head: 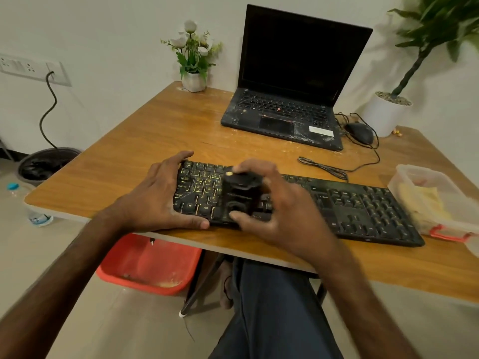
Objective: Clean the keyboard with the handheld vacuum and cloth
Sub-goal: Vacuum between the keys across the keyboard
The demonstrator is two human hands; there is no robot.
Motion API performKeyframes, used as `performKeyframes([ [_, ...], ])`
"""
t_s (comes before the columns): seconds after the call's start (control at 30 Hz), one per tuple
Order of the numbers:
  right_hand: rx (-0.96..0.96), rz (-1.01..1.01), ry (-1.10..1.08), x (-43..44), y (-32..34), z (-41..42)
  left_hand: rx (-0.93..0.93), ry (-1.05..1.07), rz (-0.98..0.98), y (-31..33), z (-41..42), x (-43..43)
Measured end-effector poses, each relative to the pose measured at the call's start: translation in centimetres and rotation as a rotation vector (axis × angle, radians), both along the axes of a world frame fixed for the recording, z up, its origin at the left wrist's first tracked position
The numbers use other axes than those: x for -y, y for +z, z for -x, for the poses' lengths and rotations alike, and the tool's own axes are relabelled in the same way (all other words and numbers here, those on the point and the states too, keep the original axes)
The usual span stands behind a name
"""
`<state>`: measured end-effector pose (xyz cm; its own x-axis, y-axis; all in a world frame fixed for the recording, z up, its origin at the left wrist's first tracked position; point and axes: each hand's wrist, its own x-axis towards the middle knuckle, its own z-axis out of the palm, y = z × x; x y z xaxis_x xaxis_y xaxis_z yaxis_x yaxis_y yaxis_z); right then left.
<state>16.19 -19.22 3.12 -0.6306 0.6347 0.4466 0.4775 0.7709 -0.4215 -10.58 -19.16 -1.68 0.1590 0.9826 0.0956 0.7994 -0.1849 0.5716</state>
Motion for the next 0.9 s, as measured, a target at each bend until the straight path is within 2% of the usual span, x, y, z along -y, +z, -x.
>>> performKeyframes([
  [0.13, 0.049, -0.123, 0.016, 0.4, -0.7, 2.7, -0.009, -0.003, -0.001, 0.0, 0.1, 0.1],
  [0.37, -0.035, -0.099, -0.254, 0.9, -0.5, -5.2, -0.006, 0.002, -0.020, -0.3, 0.0, 0.0],
  [0.53, -0.057, -0.033, -0.118, 1.4, -0.7, 0.7, -0.011, -0.009, -0.043, -0.4, -0.5, 0.2],
  [0.63, 0.028, -0.129, -0.080, 1.7, -0.6, 3.7, -0.035, -0.014, -0.040, -0.4, -0.3, 0.2],
  [0.77, 0.097, -0.077, -0.217, 1.6, 0.0, -0.9, 0.010, -0.020, -0.017, -0.3, 0.0, 0.2],
  [0.9, -0.032, -0.068, -0.409, 2.1, -0.2, -5.0, 0.012, -0.013, -0.020, -0.4, 0.1, 0.0],
])
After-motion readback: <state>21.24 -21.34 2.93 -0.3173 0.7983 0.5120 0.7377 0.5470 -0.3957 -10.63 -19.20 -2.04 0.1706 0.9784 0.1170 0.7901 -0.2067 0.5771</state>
